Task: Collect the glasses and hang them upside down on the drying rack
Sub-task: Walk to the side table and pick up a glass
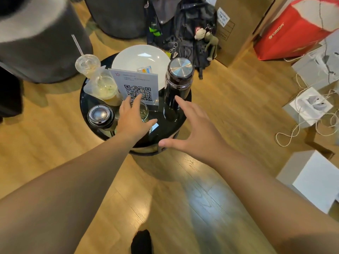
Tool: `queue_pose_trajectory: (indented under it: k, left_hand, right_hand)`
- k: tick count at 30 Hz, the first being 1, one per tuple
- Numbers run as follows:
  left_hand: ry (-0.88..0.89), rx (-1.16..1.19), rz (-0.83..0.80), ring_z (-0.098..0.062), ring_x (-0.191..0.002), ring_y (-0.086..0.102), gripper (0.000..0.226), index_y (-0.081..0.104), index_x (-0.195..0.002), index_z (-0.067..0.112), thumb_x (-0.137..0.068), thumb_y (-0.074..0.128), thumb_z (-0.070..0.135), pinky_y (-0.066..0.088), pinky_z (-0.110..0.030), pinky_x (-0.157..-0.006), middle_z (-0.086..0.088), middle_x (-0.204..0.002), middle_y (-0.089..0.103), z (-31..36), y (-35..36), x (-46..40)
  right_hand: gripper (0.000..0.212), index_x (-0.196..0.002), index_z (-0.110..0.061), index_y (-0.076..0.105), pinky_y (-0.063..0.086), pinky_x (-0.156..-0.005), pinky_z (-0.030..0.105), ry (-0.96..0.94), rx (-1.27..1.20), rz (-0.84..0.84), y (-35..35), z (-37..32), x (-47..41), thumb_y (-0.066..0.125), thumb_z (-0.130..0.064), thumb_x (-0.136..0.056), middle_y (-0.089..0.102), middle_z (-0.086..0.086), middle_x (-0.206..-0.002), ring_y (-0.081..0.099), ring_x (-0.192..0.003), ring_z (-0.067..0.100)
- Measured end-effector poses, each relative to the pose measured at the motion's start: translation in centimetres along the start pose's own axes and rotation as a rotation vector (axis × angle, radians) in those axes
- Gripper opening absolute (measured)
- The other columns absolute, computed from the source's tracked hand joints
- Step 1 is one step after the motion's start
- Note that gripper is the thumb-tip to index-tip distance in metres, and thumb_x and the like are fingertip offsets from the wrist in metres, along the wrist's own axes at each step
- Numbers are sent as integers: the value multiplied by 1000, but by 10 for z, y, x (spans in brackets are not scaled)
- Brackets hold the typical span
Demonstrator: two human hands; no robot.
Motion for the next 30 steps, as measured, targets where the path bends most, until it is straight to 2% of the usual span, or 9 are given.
queue_pose_trajectory:
  k: [5,11,17,21,26,28,30]
  left_hand:
    - [-27,5,4,-32,-155,17,102,22,-159,41,-78,84,50,35,-55,-118,-7,-168,21,-6,6,-13]
    - [-43,10,-55,-34,-137,47,89,34,-153,39,-79,85,36,52,-49,-103,-6,-156,34,-23,10,-14]
    - [-15,32,-72,-29,-128,54,88,38,-151,40,-76,86,37,56,-45,-96,-4,-149,40,-21,-14,-2]
    - [33,53,-80,-27,-131,51,88,38,-149,39,-75,87,37,54,-41,-98,-2,-148,41,-6,-58,5]
    - [207,-4,-83,-25,-126,55,90,41,-150,38,-73,88,42,53,-36,-97,-2,-145,44,42,-146,30]
    - [245,-4,-72,-23,-121,56,90,41,-150,38,-73,87,44,49,-30,-91,-1,-143,45,66,-187,45]
    - [256,-7,-53,-23,-118,57,88,42,-149,40,-73,86,46,46,-27,-87,-2,-142,46,92,-228,62]
  right_hand:
    - [105,-160,-51,17,33,-121,48,21,-68,30,5,4,-2,60,-86,-71,28,-17,-165,24,-154,9]
    - [104,-161,-46,20,34,-121,45,23,-66,27,14,-1,-5,65,-81,-74,31,-17,-163,28,-151,9]
    - [106,-160,-47,22,35,-120,45,21,-99,35,19,-26,-7,63,-83,-70,32,-19,-163,30,-151,8]
    - [102,-160,-46,24,34,-113,32,17,-113,40,9,-49,-3,72,-73,-75,33,-23,-159,33,-147,4]
    - [100,-158,-50,25,28,-92,9,-29,-131,41,-25,-99,9,82,-59,-77,32,-31,-141,32,-130,-7]
    - [108,-159,-51,23,30,-94,11,-37,-140,23,-40,-122,16,86,-60,-72,32,-28,-147,31,-132,-6]
    - [115,-159,-54,19,33,-102,23,-48,-149,10,-55,-144,23,89,-60,-68,32,-22,-158,32,-141,2]
Point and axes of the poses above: each hand's wrist, its own x-axis away from the middle knuckle, its own y-axis out of the palm, z = x × y, the point moved 5 cm from there along -x, towards the middle knuckle
